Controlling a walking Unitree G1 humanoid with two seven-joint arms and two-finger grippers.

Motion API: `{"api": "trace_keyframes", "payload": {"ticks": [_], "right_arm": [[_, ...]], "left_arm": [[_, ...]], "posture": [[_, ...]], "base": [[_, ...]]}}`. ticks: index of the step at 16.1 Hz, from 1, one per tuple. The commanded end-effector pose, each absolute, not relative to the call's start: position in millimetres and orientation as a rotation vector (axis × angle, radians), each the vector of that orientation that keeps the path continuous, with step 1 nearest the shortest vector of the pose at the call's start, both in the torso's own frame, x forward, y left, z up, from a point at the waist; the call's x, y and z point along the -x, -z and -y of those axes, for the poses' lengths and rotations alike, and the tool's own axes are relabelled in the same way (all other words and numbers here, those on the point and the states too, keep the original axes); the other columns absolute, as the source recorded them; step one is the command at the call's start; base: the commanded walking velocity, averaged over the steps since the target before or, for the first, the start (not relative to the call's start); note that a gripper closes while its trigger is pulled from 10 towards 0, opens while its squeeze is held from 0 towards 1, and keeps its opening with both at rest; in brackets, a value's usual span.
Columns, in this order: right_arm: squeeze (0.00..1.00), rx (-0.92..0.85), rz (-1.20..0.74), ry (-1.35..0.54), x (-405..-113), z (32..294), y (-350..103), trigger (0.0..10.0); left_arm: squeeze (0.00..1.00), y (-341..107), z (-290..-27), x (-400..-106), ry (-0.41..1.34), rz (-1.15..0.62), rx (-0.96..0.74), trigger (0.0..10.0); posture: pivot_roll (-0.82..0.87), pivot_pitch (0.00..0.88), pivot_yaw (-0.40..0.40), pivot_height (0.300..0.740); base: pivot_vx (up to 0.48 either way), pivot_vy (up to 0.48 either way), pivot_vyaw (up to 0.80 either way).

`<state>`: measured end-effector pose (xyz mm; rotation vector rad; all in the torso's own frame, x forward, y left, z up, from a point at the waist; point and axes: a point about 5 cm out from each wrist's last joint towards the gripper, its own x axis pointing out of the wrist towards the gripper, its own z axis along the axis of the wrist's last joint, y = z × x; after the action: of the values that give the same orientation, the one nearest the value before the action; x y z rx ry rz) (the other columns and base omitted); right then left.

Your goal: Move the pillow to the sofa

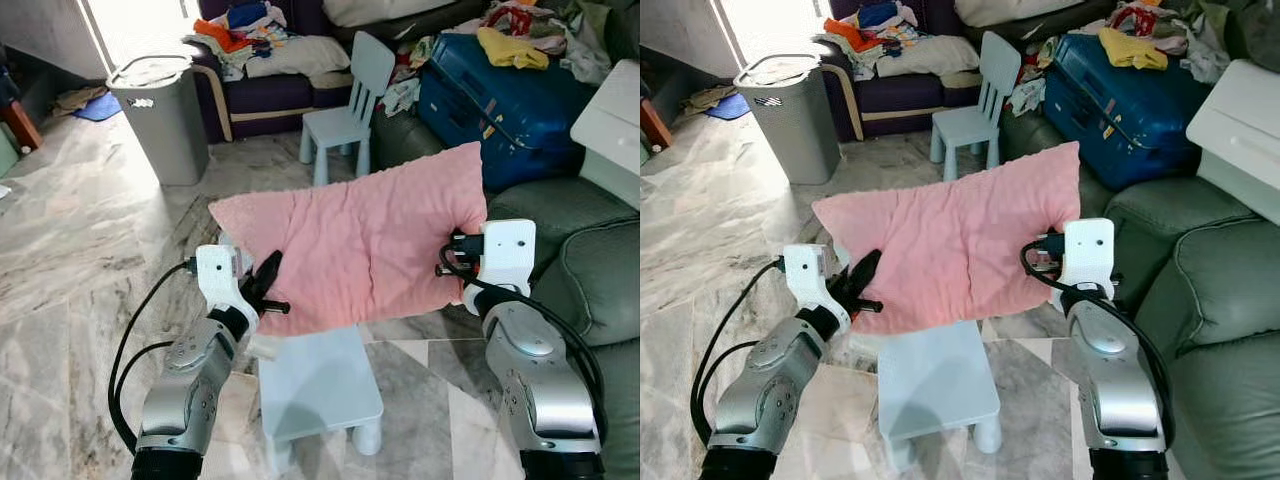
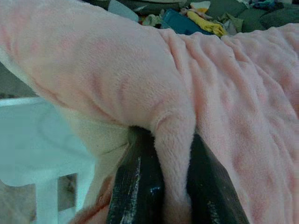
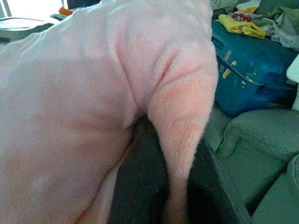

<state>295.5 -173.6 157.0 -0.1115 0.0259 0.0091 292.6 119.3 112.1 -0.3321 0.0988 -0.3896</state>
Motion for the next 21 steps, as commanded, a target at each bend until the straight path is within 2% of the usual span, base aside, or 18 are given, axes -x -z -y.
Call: {"api": "trace_keyframes", "payload": {"ticks": [1, 4, 6, 8, 11, 21], "right_arm": [[0.0, 0.117, 0.007, -0.012, -294.3, 173.4, -165.5, 10.0], [0.0, 0.124, 0.012, -0.02, -292.3, 174.0, -166.2, 10.0], [0.0, 0.125, 0.015, -0.021, -292.5, 174.8, -167.2, 10.0], [0.0, 0.122, 0.013, -0.023, -292.4, 175.2, -167.0, 10.0], [0.0, 0.114, -0.004, -0.023, -292.5, 175.1, -165.7, 10.0], [0.0, 0.125, -0.006, -0.023, -292.0, 175.0, -166.3, 10.0]], "left_arm": [[0.0, -118.1, -116.0, -291.1, 0.421, -0.078, 0.337, 10.0], [0.0, -115.3, -110.5, -289.3, 0.418, -0.111, 0.342, 10.0], [0.0, -111.2, -115.3, -292.2, 0.314, -0.175, 0.301, 10.0], [0.0, -116.1, -113.7, -291.6, 0.407, -0.121, 0.303, 10.0], [0.0, -116.6, -116.5, -292.8, 0.372, -0.124, 0.332, 10.0], [0.0, -116.5, -112.4, -290.5, 0.407, -0.131, 0.362, 10.0]], "posture": [[-0.1, 0.0, 0.028, 0.74], [-0.11, 0.0, 0.026, 0.74], [-0.12, 0.0, 0.024, 0.74], [-0.12, 0.0, 0.023, 0.74], [-0.12, 0.0, 0.022, 0.74], [-0.12, 0.0, 0.022, 0.74]], "base": [[0.0, 0.0, -0.48], [0.0, 0.0, 0.0], [0.0, 0.0, 0.0], [0.0, 0.0, 0.0], [0.0, 0.0, -0.74], [0.0, 0.0, -0.79]]}}
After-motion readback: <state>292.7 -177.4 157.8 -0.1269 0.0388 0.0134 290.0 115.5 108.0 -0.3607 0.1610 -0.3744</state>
